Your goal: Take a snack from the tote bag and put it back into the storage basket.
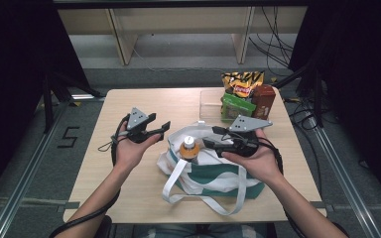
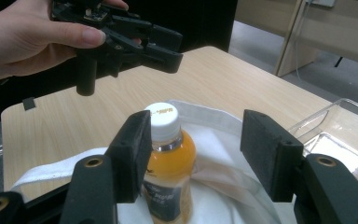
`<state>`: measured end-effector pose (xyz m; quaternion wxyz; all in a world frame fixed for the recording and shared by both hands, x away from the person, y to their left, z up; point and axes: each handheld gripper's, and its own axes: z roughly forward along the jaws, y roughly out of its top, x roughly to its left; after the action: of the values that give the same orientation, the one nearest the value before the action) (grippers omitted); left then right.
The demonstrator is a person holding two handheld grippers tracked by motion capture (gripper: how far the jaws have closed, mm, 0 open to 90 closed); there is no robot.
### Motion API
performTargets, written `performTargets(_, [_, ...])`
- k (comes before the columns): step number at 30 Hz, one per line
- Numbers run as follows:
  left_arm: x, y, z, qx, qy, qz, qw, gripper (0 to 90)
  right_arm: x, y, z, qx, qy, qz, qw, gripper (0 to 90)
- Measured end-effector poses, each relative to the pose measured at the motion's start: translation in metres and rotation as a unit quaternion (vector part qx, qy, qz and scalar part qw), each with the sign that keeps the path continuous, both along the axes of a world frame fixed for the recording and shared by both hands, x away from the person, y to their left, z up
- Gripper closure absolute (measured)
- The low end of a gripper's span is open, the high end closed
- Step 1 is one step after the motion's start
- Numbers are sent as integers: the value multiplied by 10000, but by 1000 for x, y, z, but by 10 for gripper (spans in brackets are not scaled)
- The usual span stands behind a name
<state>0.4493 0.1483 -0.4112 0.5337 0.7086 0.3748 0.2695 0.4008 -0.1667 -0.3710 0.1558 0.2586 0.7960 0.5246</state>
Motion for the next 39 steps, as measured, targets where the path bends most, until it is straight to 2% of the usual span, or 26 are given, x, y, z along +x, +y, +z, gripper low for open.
performTargets(4, [-3,-3,3,-31,-48,-73,10000,360,3,-6,-1,18,-36,-106,9999,440])
performTargets(5, [-3,-4,4,-39,-50,-89,9999,359,2,-8,0,-9,84,-129,9999,440])
performTargets(7, [-5,-6,5,-74,-44,-160,9998,359,5,-12,-1,-16,-101,-181,9998,439])
performTargets(8, [-7,-8,6,-128,-14,-249,9996,359,4,-14,0,-24,-5,-185,9998,439])
performTargets(10, [-10,-12,8,-196,6,-387,9991,356,6,-20,1,-51,-157,-217,9996,438])
performTargets(11, [-12,-14,9,-239,33,-474,9986,353,5,-20,1,28,-117,-298,9995,438])
performTargets(13, [-16,-19,12,-306,17,-648,9974,351,6,-25,3,34,-24,-370,9993,438])
performTargets(16, [-23,-27,16,-317,6,-832,9960,349,11,-35,8,59,-202,-517,9984,438])
performTargets(19, [-27,-33,14,-355,81,-953,9948,350,13,-45,12,129,-197,-645,9976,438])
performTargets(20, [-28,-35,13,-331,93,-992,9945,350,12,-47,14,122,-215,-775,9967,438])
performTargets(23, [-32,-43,10,-313,129,-1135,9930,351,15,-56,17,109,-353,-861,9956,438])
performTargets(24, [-33,-44,9,-274,149,-1151,9929,351,15,-57,17,194,-317,-876,9955,437])
performTargets(25, [-34,-47,7,-272,161,-1184,9925,351,15,-59,18,159,-340,-931,9949,437])
performTargets(27, [-35,-50,5,-403,202,-1226,9914,350,15,-62,19,190,-360,-1001,9941,437])
performTargets(28, [-35,-51,4,-399,221,-1254,9911,350,17,-64,19,192,-415,-1016,9938,436])
performTargets(29, [-36,-51,5,-344,210,-1254,9913,353,17,-65,20,200,-373,-964,9944,437])
performTargets(30, [-36,-51,5,-370,176,-1257,9912,355,18,-67,20,170,-454,-1038,9934,437])
performTargets(32, [-37,-51,7,-384,159,-1275,9910,356,17,-67,19,225,-382,-1096,9930,436])
performTargets(39, [-41,-59,1,-279,308,-1415,9891,355,17,-66,19,204,-369,-1111,9929,434])
